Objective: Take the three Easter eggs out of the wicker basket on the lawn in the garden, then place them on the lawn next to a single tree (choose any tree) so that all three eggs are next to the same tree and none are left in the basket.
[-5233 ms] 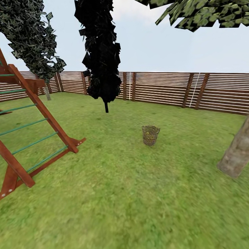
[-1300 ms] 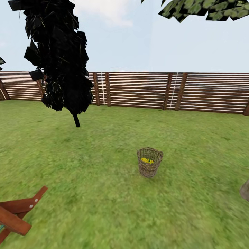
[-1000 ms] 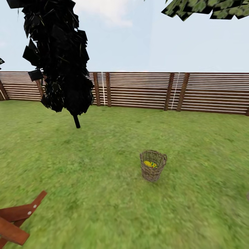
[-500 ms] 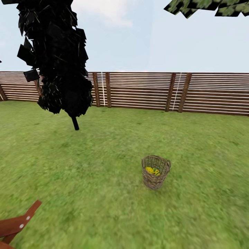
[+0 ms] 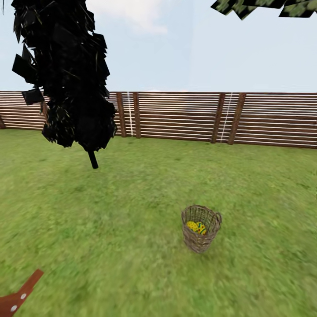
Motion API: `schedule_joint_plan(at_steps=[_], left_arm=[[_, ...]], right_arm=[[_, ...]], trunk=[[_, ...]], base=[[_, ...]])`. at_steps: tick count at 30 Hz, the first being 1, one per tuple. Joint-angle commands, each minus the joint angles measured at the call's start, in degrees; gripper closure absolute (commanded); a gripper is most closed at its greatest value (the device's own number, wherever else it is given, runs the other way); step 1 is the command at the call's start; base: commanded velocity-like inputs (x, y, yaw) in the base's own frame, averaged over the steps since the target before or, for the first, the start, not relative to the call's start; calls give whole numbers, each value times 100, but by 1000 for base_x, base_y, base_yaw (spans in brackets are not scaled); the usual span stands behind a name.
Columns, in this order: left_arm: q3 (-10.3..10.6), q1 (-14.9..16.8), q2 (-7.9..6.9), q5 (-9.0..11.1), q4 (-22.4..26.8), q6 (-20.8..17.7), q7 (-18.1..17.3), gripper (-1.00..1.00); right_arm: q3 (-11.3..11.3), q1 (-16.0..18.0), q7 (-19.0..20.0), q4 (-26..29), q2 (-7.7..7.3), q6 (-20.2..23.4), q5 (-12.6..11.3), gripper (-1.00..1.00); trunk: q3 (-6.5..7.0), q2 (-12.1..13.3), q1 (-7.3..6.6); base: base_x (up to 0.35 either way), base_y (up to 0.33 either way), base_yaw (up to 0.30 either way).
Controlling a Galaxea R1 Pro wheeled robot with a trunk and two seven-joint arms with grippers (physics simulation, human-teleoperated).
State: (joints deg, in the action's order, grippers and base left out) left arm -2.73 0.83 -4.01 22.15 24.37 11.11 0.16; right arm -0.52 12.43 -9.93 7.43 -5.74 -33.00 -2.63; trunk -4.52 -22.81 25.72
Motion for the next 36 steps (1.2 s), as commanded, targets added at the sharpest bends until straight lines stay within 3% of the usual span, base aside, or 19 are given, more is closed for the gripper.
schedule_joint_plan(at_steps=[1, 15, 36], left_arm=[[9, 4, -1, 44, 0, 14, 2, -100], [9, 5, 0, 44, 0, 14, 2, -100], [9, 5, 6, 43, 6, 19, 2, -100]], right_arm=[[-1, 5, 8, -4, -1, -22, -27, -100], [-1, 5, 10, -4, -6, -22, -27, -100], [-1, 5, 9, -4, -5, -22, -27, -100]], trunk=[[-12, -11, 7], [-12, -11, 7], [-12, -11, 7]], base=[[335, 0, -121], [334, 43, -241], [283, 227, -269]])
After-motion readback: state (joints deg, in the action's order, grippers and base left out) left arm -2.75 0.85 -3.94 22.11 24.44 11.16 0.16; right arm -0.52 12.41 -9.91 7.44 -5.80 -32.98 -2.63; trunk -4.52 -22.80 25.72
